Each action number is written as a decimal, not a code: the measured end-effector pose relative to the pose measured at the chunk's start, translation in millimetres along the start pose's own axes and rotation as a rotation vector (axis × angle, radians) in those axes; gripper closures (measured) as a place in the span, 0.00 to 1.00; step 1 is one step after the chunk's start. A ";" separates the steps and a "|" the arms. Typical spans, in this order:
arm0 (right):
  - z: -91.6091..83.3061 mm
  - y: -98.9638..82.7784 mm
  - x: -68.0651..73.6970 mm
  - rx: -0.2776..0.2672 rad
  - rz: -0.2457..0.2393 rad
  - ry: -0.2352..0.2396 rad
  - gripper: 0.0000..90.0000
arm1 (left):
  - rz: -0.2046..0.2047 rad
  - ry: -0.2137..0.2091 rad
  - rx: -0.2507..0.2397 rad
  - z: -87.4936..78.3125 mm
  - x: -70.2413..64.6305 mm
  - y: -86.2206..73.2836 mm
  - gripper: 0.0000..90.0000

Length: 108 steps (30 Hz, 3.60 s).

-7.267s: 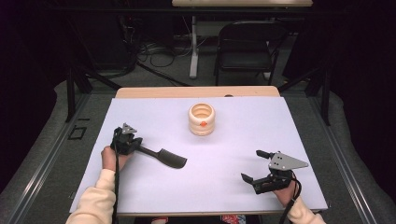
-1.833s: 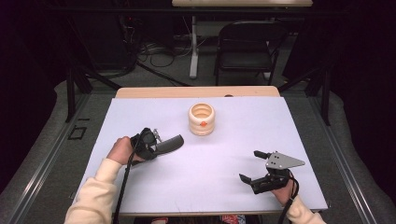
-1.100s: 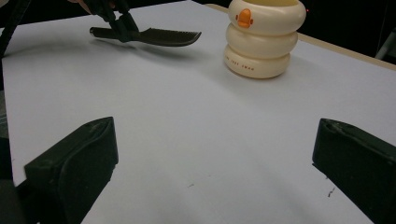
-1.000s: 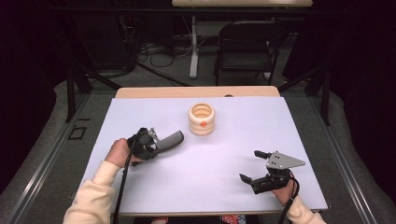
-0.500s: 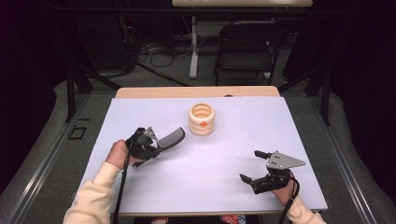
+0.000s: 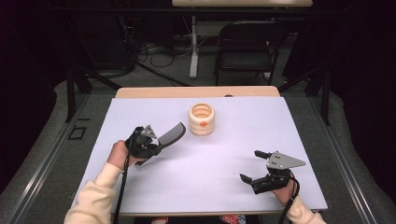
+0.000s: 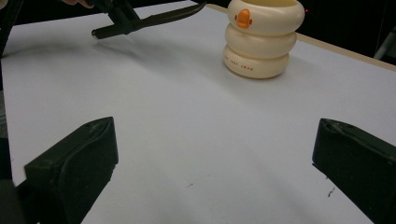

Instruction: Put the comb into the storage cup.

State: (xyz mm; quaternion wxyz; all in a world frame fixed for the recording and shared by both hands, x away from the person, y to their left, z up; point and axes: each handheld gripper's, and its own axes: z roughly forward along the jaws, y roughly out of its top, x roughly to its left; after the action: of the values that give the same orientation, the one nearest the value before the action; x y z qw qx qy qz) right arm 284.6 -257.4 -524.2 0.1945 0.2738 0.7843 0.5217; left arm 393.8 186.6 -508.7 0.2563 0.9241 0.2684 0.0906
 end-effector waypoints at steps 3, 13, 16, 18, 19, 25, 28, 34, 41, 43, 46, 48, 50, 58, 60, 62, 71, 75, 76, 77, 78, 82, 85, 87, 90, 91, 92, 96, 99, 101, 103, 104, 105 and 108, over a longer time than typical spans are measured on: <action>0.1 0.0 0.1 0.000 0.000 0.000 0.00 | 0.000 -0.003 -0.013 0.0 -1.0 0.3 0.81; -0.1 0.1 0.0 0.000 -0.001 0.000 0.00 | -0.015 -0.007 -0.067 0.3 -3.6 0.8 0.80; -0.1 0.0 0.0 0.001 0.000 0.000 0.00 | -0.017 -0.003 -0.081 0.6 -4.5 1.2 0.81; -0.1 0.0 0.0 0.001 0.000 0.000 0.00 | -0.018 -0.001 -0.094 0.5 -5.0 1.3 0.80; -0.1 0.0 0.0 0.001 0.000 0.000 0.00 | -0.020 0.001 -0.097 0.3 -5.3 1.4 0.80; 0.0 0.1 0.1 0.001 0.000 0.000 0.00 | -0.030 0.016 -0.131 0.4 -6.9 1.6 0.80; 0.0 0.0 0.0 0.001 -0.001 -0.001 0.00 | -0.033 0.022 -0.146 0.6 -7.4 1.8 0.81; -0.2 0.1 0.0 0.001 -0.002 -0.001 0.00 | -0.054 0.027 -0.187 1.2 -8.9 1.6 0.80; 0.0 0.0 0.0 0.002 0.000 -0.001 0.00 | -0.069 0.045 -0.227 0.9 -10.6 1.6 0.80; 0.0 0.0 0.1 0.002 0.000 -0.001 0.00 | -0.074 0.049 -0.239 1.2 -10.9 1.5 0.80; 0.0 0.0 0.0 0.002 0.001 -0.001 0.00 | -0.082 0.045 -0.245 2.2 -11.4 1.7 0.80; 0.1 0.0 0.0 0.002 0.000 -0.001 0.00 | -0.083 0.046 -0.248 2.8 -11.9 2.0 0.80; 0.1 0.0 0.1 0.003 0.001 -0.001 0.00 | -0.082 0.048 -0.255 2.9 -12.2 2.2 0.80; 0.3 0.0 0.1 0.002 0.001 -0.001 0.00 | -0.094 0.068 -0.292 2.1 -12.5 2.9 0.80; 0.4 0.0 0.0 0.002 0.000 -0.001 0.00 | -0.098 0.069 -0.301 2.3 -12.5 3.3 0.80; 0.5 0.0 0.0 0.003 -0.002 -0.001 0.00 | -0.097 0.075 -0.309 2.3 -12.9 4.0 0.80; 0.5 0.0 0.1 0.001 -0.003 -0.001 0.00 | -0.105 0.091 -0.355 0.8 -12.8 8.1 0.80; 0.5 -0.1 0.0 0.001 -0.002 -0.001 0.00 | -0.107 0.095 -0.370 1.0 -13.3 10.3 0.80; 0.5 -0.1 0.0 0.001 -0.002 -0.001 0.00 | -0.107 0.095 -0.370 1.0 -13.3 10.3 0.80; 0.6 -0.1 0.0 0.002 -0.002 -0.001 0.00 | -0.111 0.094 -0.377 0.5 -13.3 11.3 0.80; 0.6 -0.1 0.0 0.002 -0.003 -0.001 0.00 | -0.110 0.094 -0.379 0.1 -13.0 11.8 0.80; 0.7 -0.1 -0.1 0.002 -0.003 -0.001 0.00 | -0.120 0.093 -0.391 -0.7 -12.3 13.5 0.80; 0.9 -0.2 0.1 0.004 -0.002 0.000 0.00 | -0.123 0.097 -0.395 -0.2 -12.1 14.5 0.80; 0.9 -0.2 0.1 0.004 -0.001 0.000 0.00 | -0.122 0.100 -0.397 0.1 -11.6 15.1 0.80; 1.0 -0.2 0.2 0.004 0.000 0.000 0.00 | -0.125 0.101 -0.403 0.5 -11.2 16.6 0.80; 1.1 -0.2 0.1 0.004 0.000 0.000 0.00 | -0.125 0.102 -0.404 0.5 -11.3 17.2 0.80; 1.1 -0.2 0.1 0.003 0.000 0.000 0.00 | -0.124 0.102 -0.404 0.5 -11.4 17.8 0.80; 1.4 -0.3 0.1 0.003 -0.001 0.001 0.00 | -0.122 0.100 -0.405 0.7 -11.4 19.6 0.80; 1.4 -0.3 0.1 0.003 -0.001 0.001 0.00 | -0.126 0.098 -0.421 -1.2 -11.5 23.0 0.80; 1.3 -0.3 0.1 0.005 -0.001 0.001 0.00 | -0.125 0.100 -0.431 -2.2 -11.7 24.6 0.80; 1.4 -0.3 0.1 0.005 -0.001 0.002 0.00 | -0.121 0.103 -0.433 -2.6 -11.7 26.0 0.80; 1.4 -0.4 0.1 0.005 0.000 0.002 0.00 | -0.120 0.102 -0.434 -2.4 -11.7 26.7 0.80; 1.5 -0.4 0.0 0.006 -0.001 0.001 0.00 | -0.123 0.098 -0.437 -2.0 -11.9 27.3 0.80; 1.5 -0.4 0.0 0.005 0.001 0.001 0.00 | -0.121 0.100 -0.437 -2.1 -12.1 28.7 0.80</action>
State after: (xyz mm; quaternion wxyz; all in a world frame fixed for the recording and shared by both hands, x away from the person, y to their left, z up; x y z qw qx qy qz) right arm 285.4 -256.5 -525.1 0.1932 0.2745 0.7854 0.5201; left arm 395.9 160.1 -492.3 0.4419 0.8233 0.3095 0.1767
